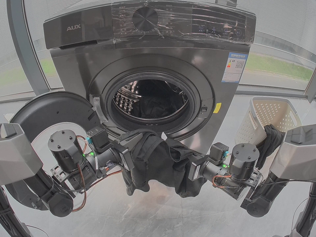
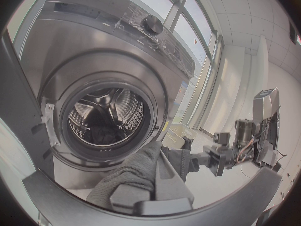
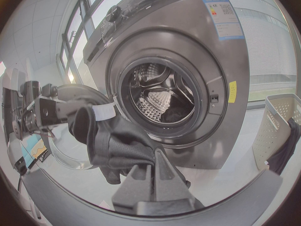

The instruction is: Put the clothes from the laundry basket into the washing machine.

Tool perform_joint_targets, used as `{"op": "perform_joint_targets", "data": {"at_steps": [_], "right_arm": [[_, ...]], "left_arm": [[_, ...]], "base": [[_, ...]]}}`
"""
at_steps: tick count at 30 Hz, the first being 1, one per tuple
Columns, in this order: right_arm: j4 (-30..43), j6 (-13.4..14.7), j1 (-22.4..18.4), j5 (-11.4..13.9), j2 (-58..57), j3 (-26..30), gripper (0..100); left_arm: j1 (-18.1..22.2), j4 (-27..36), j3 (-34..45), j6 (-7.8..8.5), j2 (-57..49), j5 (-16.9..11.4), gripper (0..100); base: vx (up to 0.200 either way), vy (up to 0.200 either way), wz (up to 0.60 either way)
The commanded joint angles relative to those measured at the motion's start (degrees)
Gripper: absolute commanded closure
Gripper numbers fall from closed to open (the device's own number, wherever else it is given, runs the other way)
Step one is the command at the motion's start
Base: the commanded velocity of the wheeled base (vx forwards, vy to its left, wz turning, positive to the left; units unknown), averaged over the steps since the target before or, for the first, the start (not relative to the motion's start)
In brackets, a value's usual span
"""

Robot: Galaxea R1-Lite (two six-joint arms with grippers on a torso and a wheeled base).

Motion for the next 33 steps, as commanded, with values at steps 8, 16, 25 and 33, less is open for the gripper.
{"op": "perform_joint_targets", "data": {"at_steps": [8,16,25,33], "right_arm": [[-0.19,-0.23,0.46,0.07,-4.7,0.1,100],[-0.19,-0.32,0.1,0.07,-5.05,-0.26,100],[-0.02,-0.32,0.46,-0.02,-5.23,-1.49,100],[0.6,-0.32,0.81,-0.63,-5.58,-3.42,100]], "left_arm": [[-0.44,-0.08,2.55,0.42,5.86,-0.32,100],[-1.23,-0.25,1.32,0.42,12.19,-0.23,0],[-1.23,-0.34,-0.35,0.69,17.99,-0.05,0],[-1.15,-0.43,-0.61,1.04,20.8,0.03,0]], "base": [[0.0,0.0,0.0],[0.0,0.0,0.0],[0.0,0.0,0.0],[0.0,0.0,0.0]]}}
